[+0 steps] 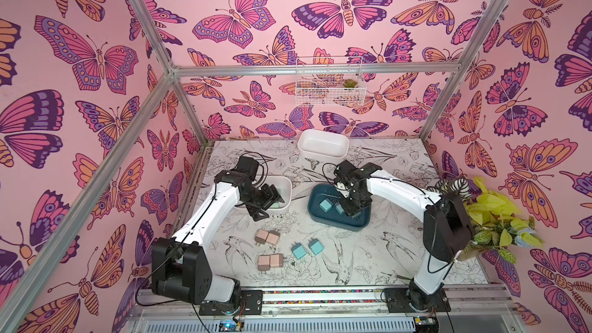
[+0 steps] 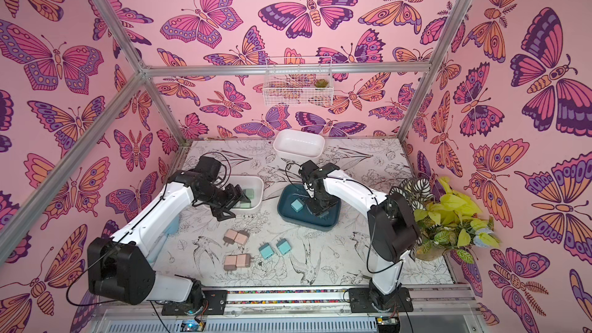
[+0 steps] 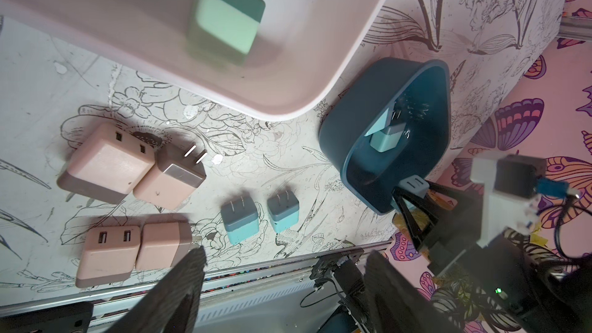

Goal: Place the plugs by color into the storage box
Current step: Place the plug in the storage box.

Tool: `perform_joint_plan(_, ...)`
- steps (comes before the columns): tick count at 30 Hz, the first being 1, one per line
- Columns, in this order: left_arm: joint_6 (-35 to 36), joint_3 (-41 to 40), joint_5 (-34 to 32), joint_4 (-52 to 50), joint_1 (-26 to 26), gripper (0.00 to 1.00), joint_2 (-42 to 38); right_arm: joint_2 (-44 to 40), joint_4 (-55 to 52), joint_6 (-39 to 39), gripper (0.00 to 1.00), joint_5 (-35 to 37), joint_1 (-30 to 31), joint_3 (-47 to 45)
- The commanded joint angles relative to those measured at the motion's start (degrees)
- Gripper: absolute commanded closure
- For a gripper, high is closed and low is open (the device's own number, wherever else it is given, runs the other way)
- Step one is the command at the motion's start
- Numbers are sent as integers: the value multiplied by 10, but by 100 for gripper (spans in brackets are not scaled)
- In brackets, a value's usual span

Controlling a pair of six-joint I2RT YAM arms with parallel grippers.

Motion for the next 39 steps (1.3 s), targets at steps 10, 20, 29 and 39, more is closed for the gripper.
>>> perform_joint_plan(10, 15, -17, 8, -6, 13, 20, -18, 33, 28, -16, 54, -48, 19, -16)
perform_joint_plan(20, 20, -15, 13, -6, 14, 20, -10, 72, 50, 10, 47, -55, 38, -7)
perform_joint_plan(29, 23, -12, 12, -8, 22, 20, -15, 1, 11, 33, 29, -23, 40, 16)
perform_joint_plan(39, 22, 8, 11, -9, 27, 19, 0, -87, -41, 112, 27, -51, 182, 21)
